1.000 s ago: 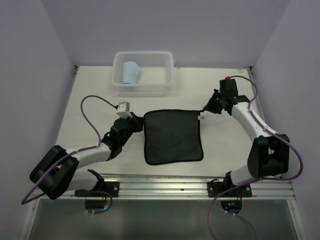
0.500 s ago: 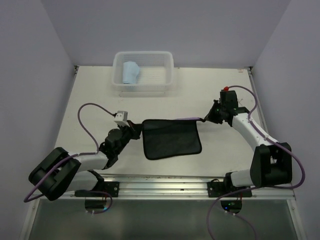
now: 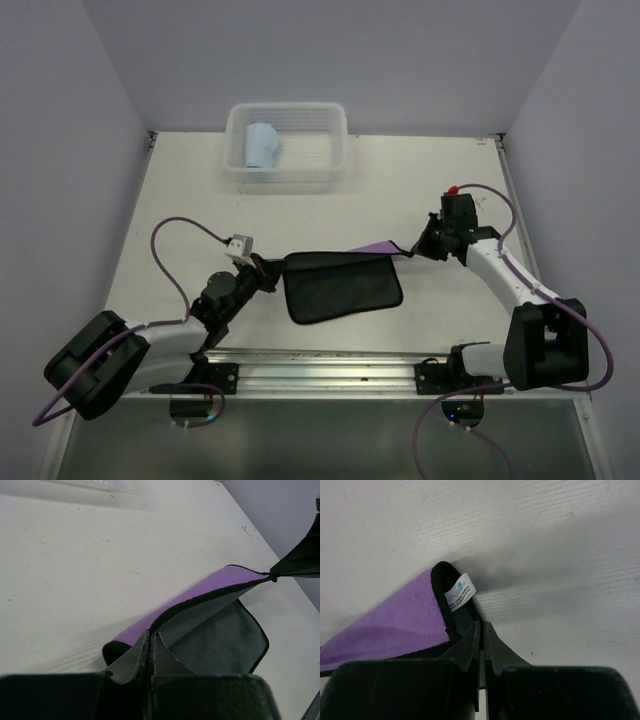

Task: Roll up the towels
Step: Fold the towel

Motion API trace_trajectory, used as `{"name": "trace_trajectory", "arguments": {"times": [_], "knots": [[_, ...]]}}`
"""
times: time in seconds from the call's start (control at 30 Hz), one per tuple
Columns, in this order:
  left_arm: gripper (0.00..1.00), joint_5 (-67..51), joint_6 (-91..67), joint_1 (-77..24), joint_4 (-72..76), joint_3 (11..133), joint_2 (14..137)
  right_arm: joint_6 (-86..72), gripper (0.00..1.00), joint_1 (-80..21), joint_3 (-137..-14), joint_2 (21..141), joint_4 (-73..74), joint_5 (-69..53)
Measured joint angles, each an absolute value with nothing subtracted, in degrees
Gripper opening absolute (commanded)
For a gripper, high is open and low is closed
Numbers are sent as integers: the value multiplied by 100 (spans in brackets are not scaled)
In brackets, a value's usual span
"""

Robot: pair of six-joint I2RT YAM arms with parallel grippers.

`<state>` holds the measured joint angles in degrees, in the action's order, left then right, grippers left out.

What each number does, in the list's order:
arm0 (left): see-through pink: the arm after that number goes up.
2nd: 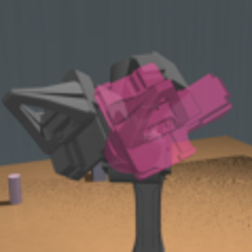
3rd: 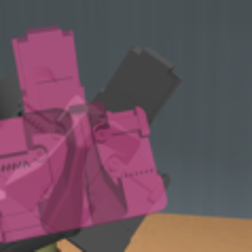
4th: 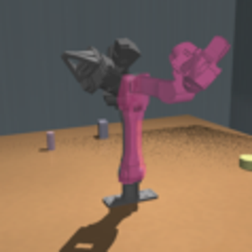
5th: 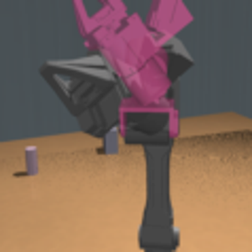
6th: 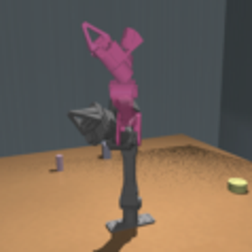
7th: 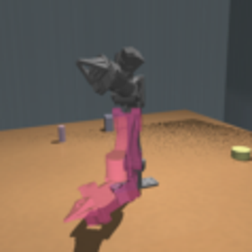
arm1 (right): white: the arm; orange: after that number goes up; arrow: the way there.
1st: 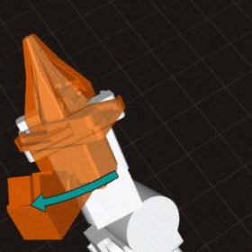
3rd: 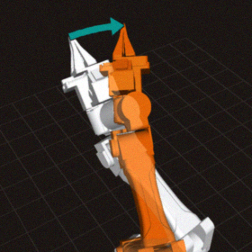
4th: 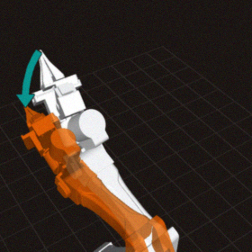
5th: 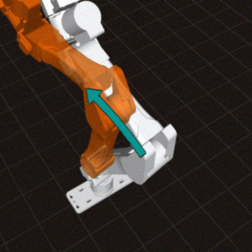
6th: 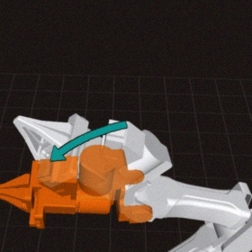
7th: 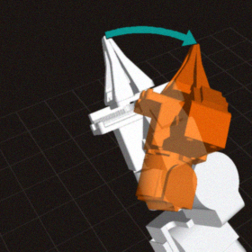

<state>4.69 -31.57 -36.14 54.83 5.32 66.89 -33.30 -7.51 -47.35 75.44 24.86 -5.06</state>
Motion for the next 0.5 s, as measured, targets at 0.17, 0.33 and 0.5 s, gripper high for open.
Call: {"name": "trace_trajectory", "arguments": {"times": [0.17, 0.33, 0.5], "knots": [[2, 399, -3087, -3704, 5474, 360, 6514, -3330, 0, -751, -4617, 7411, 2600, -462], [3, 392, -3057, -3892, 5463, 309, 6331, -3308, 0, -751, -4508, 7247, 2729, -388], [0, 362, -3063, -3968, 5454, 309, 6261, -3249, 0, -751, -4379, 7089, 2799, -377]]}}
